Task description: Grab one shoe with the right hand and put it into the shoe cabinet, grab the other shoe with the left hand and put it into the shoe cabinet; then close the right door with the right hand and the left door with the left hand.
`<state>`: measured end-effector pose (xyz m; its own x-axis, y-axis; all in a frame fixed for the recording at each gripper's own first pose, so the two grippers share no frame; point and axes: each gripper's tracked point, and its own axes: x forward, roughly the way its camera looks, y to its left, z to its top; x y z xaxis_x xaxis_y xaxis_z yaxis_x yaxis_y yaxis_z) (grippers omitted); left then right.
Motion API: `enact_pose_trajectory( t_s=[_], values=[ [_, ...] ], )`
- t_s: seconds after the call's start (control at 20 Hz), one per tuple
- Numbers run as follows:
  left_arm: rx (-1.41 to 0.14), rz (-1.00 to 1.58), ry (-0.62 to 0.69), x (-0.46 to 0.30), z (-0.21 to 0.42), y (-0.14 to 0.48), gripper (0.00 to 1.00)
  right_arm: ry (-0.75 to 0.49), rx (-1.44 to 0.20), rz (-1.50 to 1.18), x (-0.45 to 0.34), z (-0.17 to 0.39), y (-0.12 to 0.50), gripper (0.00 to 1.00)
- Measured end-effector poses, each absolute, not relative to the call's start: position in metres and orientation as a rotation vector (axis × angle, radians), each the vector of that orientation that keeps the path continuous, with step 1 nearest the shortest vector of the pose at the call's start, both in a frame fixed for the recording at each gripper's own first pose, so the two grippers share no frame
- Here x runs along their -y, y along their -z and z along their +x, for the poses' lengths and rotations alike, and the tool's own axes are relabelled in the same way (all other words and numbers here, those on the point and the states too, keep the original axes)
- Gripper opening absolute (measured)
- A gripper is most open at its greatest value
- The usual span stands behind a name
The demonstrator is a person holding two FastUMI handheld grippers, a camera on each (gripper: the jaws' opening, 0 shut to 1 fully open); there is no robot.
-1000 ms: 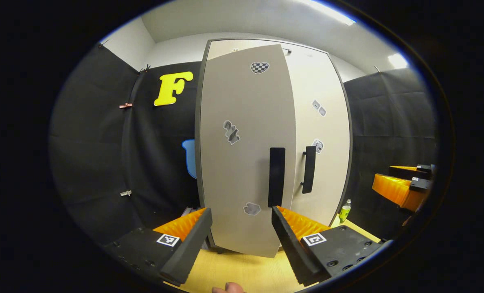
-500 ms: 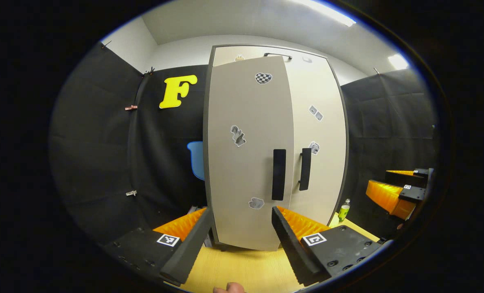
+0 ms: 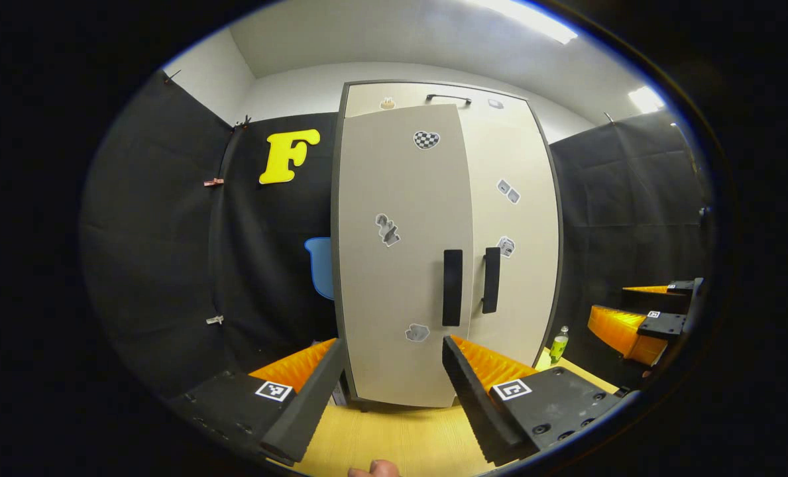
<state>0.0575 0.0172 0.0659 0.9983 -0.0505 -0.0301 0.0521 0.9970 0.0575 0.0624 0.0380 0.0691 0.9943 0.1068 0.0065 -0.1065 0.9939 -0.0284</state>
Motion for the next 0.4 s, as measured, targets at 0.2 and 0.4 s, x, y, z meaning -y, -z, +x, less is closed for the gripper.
enact_pose_trajectory(
  t_s=[0.2,0.4],
  values=[
    [-0.030,0.062,0.051,-0.0142,0.0579,-0.0639,0.94,-0.107,0.006,-0.029,-0.0383,0.0620,-0.0686,0.98],
    [-0.030,0.068,0.045,-0.0133,0.0581,-0.0650,0.94,-0.100,0.010,-0.024,-0.0378,0.0621,-0.0691,0.98]
  ],
)
